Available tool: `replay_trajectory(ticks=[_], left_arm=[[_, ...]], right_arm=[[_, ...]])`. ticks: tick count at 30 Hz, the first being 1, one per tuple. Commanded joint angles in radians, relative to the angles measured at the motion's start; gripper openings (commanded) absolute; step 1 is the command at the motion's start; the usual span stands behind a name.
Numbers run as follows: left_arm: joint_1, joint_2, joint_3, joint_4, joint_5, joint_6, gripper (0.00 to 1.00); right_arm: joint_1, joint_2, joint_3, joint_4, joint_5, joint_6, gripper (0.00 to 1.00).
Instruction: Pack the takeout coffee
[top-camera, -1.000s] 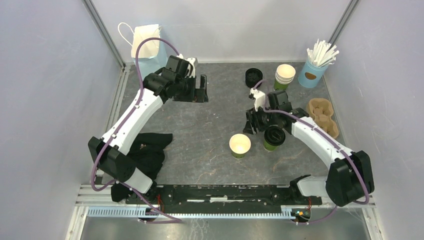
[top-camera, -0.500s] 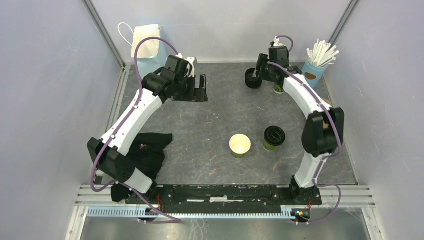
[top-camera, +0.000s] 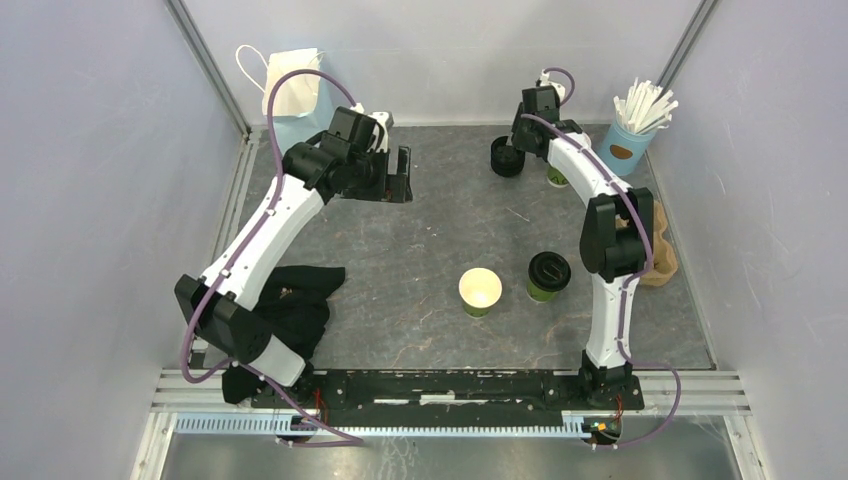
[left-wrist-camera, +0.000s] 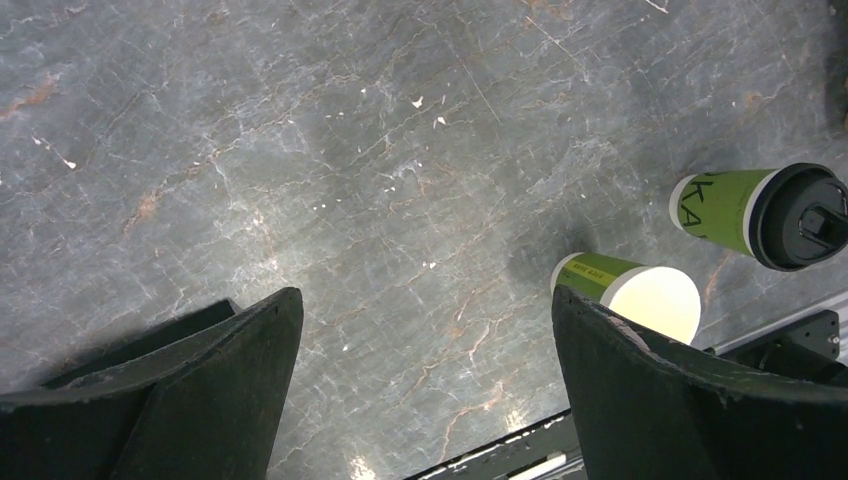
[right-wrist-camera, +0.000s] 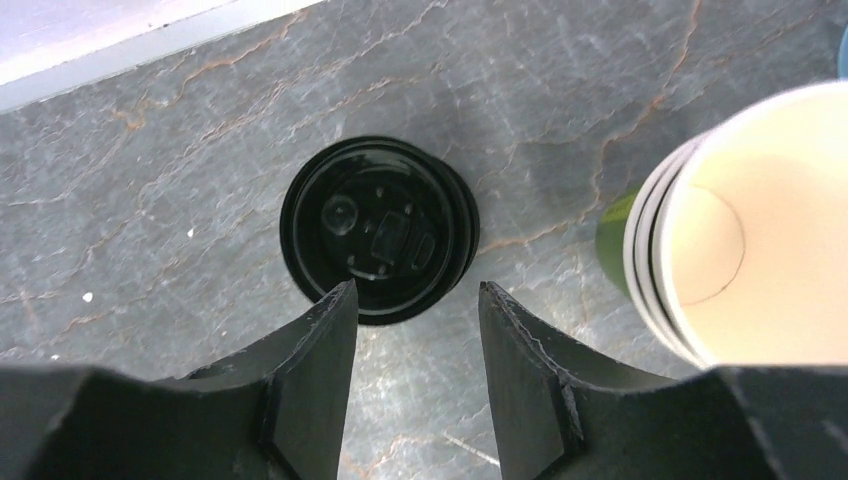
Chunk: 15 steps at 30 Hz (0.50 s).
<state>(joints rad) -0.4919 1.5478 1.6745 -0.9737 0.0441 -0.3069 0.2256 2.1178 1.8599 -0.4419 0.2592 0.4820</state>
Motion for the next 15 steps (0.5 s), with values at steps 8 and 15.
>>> replay_trajectory(ticks=[8,15], left_arm=[[0.014,0.029,0.045,0.004,-0.012,0.064,1.0],[0.023,0.035,0.048,0.004,-0.008,0.065,1.0]], right_arm=[[-0.007,0.113,0.137,-0.003,0.091,-0.073,0.49],[-0.007,0.154,0.164,0.002,0.089,-0.095,0.43]])
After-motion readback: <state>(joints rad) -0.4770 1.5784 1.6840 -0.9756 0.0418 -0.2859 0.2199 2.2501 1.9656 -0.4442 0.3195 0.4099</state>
